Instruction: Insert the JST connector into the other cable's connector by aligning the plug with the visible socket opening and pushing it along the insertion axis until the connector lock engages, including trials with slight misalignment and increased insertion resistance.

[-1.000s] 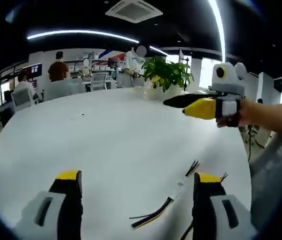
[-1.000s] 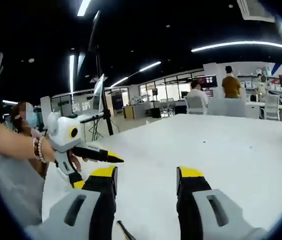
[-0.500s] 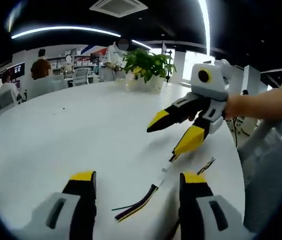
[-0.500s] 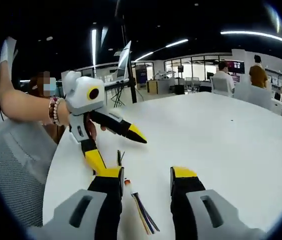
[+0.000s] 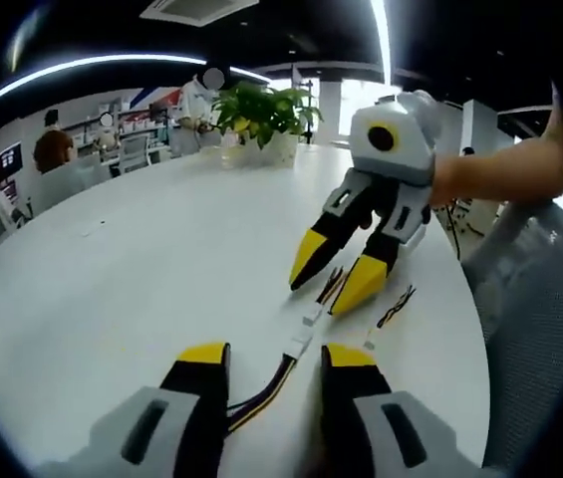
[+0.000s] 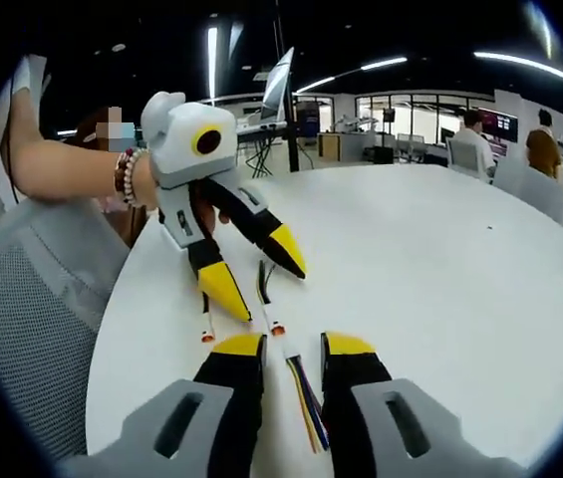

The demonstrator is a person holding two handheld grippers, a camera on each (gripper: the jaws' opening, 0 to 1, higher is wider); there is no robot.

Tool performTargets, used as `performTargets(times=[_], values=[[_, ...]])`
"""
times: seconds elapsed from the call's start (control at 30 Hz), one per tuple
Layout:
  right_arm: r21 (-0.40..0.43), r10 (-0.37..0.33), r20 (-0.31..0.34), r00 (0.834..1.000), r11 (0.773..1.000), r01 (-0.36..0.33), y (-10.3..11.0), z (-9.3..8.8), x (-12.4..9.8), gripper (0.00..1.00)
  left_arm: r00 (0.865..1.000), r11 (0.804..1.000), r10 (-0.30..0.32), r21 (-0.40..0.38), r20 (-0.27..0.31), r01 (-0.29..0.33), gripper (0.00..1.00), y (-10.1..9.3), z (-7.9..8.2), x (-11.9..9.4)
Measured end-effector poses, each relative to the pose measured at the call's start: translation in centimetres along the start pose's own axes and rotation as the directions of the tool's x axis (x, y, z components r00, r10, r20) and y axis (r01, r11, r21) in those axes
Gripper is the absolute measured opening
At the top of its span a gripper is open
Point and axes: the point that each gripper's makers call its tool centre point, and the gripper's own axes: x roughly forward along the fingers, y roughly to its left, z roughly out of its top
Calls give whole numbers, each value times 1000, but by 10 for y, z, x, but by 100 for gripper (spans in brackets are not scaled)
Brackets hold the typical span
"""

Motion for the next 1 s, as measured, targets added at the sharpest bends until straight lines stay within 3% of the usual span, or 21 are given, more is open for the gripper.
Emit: performTargets(times=[0.1, 0.3, 1.0], values=[[-9, 15, -9, 1000, 1000, -15, 3, -2, 0, 16, 998, 998, -37, 56, -53, 40, 25, -7, -6, 1], [-33, 23, -63, 998, 999, -25, 5, -15, 3, 11, 996, 994, -57, 89, -68, 63, 19, -13, -7, 4], [-31, 35, -69, 997, 999, -37, 5, -18, 1, 5, 996, 992, -59, 105, -60, 65, 7, -12, -5, 6]])
